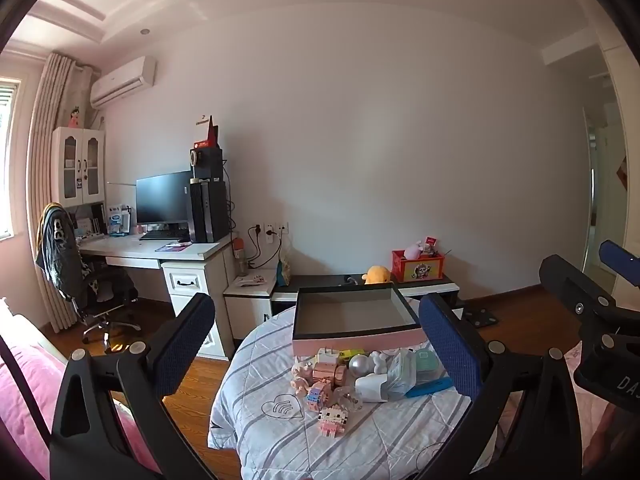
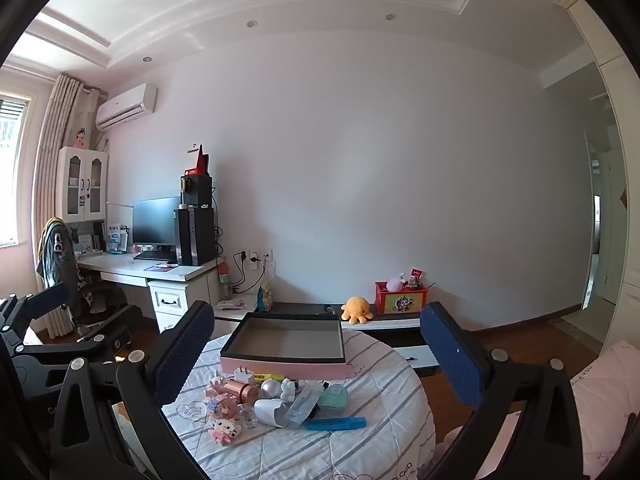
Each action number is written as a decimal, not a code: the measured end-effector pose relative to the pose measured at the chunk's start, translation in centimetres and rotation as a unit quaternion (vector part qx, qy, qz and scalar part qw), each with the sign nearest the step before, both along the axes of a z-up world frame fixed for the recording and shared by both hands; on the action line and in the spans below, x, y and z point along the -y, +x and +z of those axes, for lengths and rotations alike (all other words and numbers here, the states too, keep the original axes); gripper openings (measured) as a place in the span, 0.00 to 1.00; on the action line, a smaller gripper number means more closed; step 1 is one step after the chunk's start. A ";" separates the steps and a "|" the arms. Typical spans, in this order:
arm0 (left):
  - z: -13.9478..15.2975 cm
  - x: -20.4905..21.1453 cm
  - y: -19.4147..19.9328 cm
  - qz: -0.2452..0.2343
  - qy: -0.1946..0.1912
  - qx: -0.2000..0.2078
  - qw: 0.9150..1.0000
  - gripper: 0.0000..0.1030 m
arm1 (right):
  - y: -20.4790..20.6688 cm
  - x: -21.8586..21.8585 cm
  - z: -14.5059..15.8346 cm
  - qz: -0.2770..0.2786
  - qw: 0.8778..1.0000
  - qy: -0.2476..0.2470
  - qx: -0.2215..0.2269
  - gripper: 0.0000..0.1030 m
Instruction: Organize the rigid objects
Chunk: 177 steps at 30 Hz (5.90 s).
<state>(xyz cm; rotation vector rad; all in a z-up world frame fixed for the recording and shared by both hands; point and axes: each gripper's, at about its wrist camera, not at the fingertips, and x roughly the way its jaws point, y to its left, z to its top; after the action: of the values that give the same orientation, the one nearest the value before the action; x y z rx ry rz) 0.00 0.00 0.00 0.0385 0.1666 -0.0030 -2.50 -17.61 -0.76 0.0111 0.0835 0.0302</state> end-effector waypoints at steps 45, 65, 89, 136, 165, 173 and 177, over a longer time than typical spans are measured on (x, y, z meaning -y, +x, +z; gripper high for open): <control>0.4 -0.1 -0.4 0.002 -0.002 0.001 1.000 1.00 | -0.4 -0.7 0.2 0.010 1.000 -0.001 -0.003 1.00; 0.9 -0.2 -0.7 0.002 -0.002 0.004 1.000 1.00 | -0.3 -0.5 0.2 0.009 1.000 0.001 0.000 1.00; 1.2 -0.1 -0.8 0.002 -0.001 0.006 1.000 1.00 | -0.1 -0.4 0.0 0.009 1.000 0.001 0.002 1.00; -17.5 -3.5 13.8 -0.005 -0.002 -0.228 0.974 1.00 | 13.0 2.0 -16.3 0.010 0.979 0.014 -0.205 1.00; -24.7 -1.3 19.1 -0.083 -0.013 -0.288 0.954 0.43 | 22.9 5.2 -22.6 -0.005 0.956 -0.014 -0.293 1.00; -22.5 -1.3 18.7 -0.107 -0.016 -0.264 0.958 0.43 | 27.6 4.3 -22.4 -0.008 0.943 -0.025 -0.333 1.00; -21.1 -1.4 19.7 -0.111 -0.015 -0.259 0.959 0.43 | 29.7 4.4 -22.9 0.014 0.935 -0.006 -0.355 0.98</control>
<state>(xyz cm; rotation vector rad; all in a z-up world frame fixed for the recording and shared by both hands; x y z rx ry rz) 19.74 1.38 -21.11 0.0262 0.6863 -0.2427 27.15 -22.00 -23.67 0.0072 0.8095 0.0536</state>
